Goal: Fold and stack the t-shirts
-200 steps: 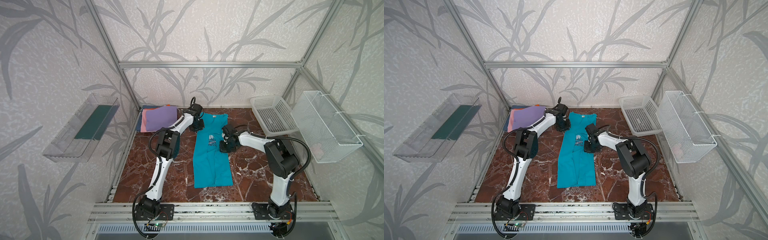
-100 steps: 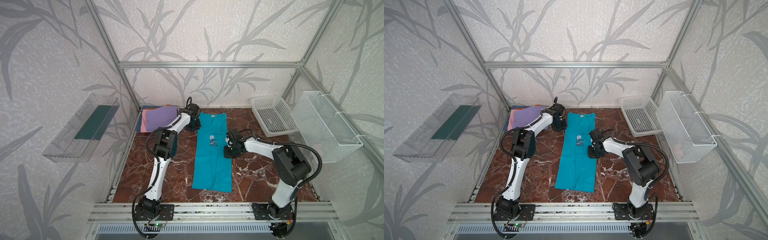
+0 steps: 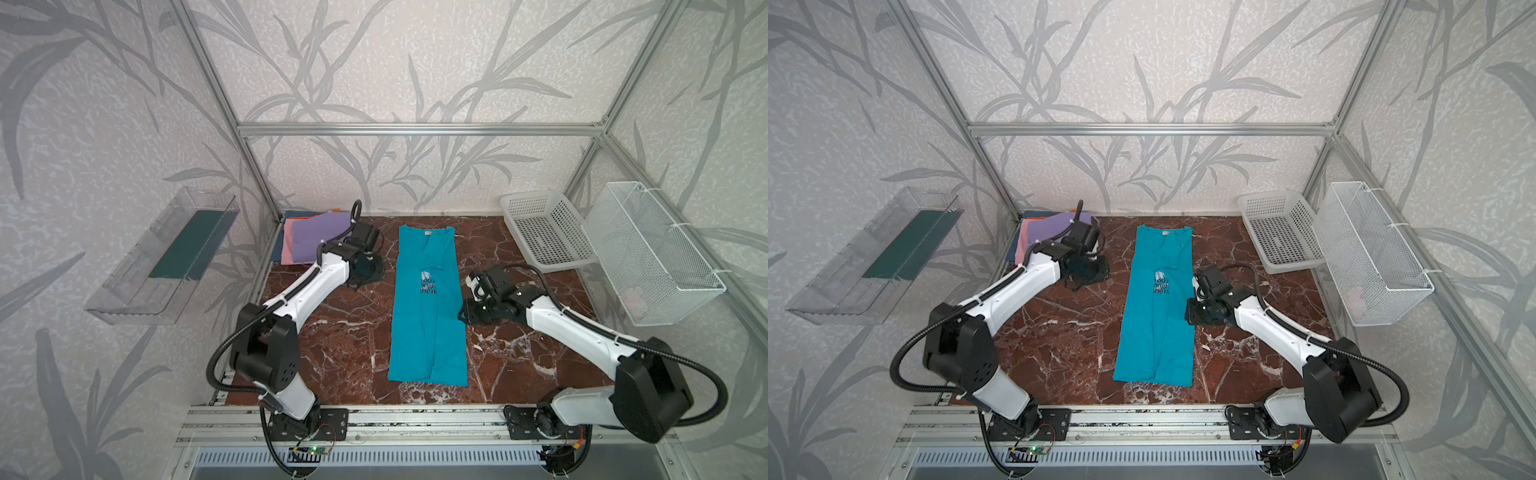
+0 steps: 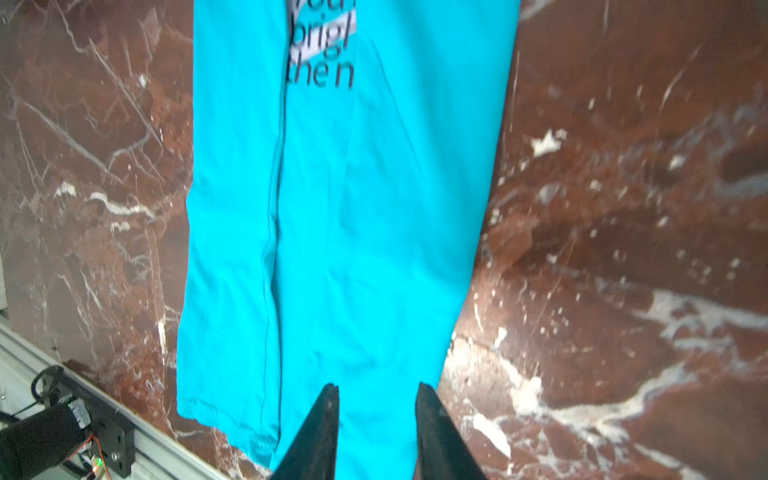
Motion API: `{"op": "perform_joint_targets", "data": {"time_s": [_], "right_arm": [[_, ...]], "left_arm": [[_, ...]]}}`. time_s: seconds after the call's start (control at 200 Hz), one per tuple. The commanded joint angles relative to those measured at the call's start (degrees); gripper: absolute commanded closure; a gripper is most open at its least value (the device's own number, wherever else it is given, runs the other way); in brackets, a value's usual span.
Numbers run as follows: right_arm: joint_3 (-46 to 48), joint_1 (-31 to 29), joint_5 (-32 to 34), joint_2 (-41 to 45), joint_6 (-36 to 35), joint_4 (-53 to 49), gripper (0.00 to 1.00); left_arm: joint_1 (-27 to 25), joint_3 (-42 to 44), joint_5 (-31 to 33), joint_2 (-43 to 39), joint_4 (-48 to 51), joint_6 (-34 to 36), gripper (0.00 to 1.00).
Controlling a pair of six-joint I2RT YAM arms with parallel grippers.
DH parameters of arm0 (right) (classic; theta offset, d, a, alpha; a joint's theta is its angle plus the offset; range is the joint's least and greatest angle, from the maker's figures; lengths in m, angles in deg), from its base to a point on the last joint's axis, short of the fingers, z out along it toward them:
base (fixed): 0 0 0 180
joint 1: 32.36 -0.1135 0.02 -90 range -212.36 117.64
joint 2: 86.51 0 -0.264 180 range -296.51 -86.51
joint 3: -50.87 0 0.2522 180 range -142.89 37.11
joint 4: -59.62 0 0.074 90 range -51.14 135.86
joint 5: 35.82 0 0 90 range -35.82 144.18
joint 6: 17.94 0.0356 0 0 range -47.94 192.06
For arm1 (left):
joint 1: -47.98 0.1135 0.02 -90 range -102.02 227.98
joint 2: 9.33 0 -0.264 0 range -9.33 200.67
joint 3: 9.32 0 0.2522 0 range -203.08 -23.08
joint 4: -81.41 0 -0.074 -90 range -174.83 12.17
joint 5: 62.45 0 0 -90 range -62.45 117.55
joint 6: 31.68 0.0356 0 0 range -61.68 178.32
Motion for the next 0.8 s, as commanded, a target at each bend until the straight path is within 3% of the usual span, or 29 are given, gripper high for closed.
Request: {"op": "perform_joint_targets", "data": {"time_s": [0.0, 0.195, 0.335, 0.505, 0.615, 0.795], "right_arm": [[5.97, -2.05, -3.75, 5.26, 3.78, -3.54, 0.67], [13.49, -12.48, -0.44, 11.89, 13.62, -6.3, 0.62], [18.8, -18.43, -0.82, 14.72, 21.2, -0.87, 0.54], [22.5, -19.25, 0.08, 15.58, 25.79, 3.07, 0.42], [23.59, -19.32, -0.39, 13.46, 26.99, 5.39, 0.43], [25.2, -19.86, -1.93, 10.55, 28.71, 11.08, 0.52]], "left_arm": [[-5.87, 9.92, -3.14, -5.5, 4.84, -0.03, 0.68], [-12.75, 21.21, -9.25, -15.55, 3.51, -5.19, 0.45], [-13.67, 25.11, -10.86, -18.41, 3.56, -5.7, 0.44], [-14.48, 31.0, -15.74, -18.26, -2.66, -7.98, 0.4], [-14.99, 33.05, -17.65, -16.76, -4.64, -8.22, 0.39], [-15.62, 35.34, -18.21, -17.31, -5.8, -8.97, 0.42]]}}
